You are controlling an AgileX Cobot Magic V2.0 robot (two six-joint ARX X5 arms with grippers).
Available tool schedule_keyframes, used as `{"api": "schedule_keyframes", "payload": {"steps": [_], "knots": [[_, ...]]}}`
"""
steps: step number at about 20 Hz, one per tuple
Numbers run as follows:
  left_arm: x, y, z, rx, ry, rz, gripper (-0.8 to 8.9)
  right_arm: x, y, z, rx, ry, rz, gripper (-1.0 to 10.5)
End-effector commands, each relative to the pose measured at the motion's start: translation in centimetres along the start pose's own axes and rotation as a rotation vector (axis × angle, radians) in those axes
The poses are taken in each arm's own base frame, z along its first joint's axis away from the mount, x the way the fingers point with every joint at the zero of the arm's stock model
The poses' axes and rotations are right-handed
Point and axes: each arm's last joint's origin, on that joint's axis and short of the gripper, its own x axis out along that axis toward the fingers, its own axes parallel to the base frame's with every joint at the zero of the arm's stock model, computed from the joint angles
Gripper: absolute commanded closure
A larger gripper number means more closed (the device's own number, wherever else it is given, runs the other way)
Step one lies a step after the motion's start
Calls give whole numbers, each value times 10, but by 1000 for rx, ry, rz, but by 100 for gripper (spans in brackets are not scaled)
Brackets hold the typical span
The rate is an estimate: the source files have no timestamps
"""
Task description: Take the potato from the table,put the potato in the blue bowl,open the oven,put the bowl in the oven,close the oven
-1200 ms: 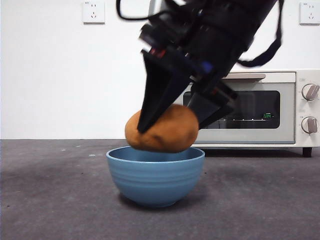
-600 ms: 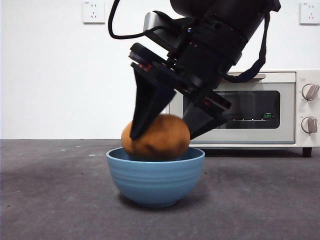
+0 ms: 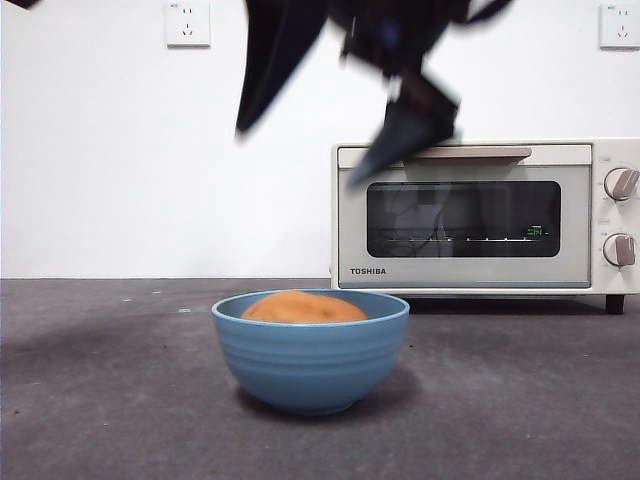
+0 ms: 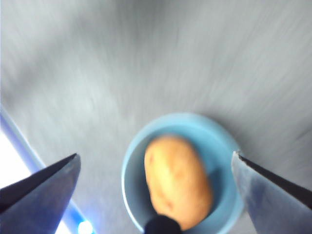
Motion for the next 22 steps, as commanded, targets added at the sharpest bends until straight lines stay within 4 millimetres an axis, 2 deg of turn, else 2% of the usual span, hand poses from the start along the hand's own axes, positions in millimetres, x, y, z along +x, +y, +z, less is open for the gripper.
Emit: {"api": "schedule_keyframes", "payload": {"steps": [1,4,5,9,12,16,19,22], "knots": [[17,5,8,-38,27,-72,818,-33,-1,8,-19,-67,-101,430],[47,13,21,-35,34,-171,818,-73,-13,4,5,-128,-231,884],[57,15,27,-30,39,-178,819,-86,-20,2,22,-146,-263,956],[94,15,61,2,78,-216,819,-126,-57,-17,142,-138,-393,958],[120,3,97,61,76,-257,819,-150,-82,-33,221,-134,-420,958],[154,-18,145,135,48,-288,819,-179,-100,-51,289,-192,-445,958],[181,-34,176,174,30,-325,819,-190,-106,-70,335,-223,-467,958],[212,-49,198,213,1,-353,819,-187,-111,-98,406,-271,-479,958]]}}
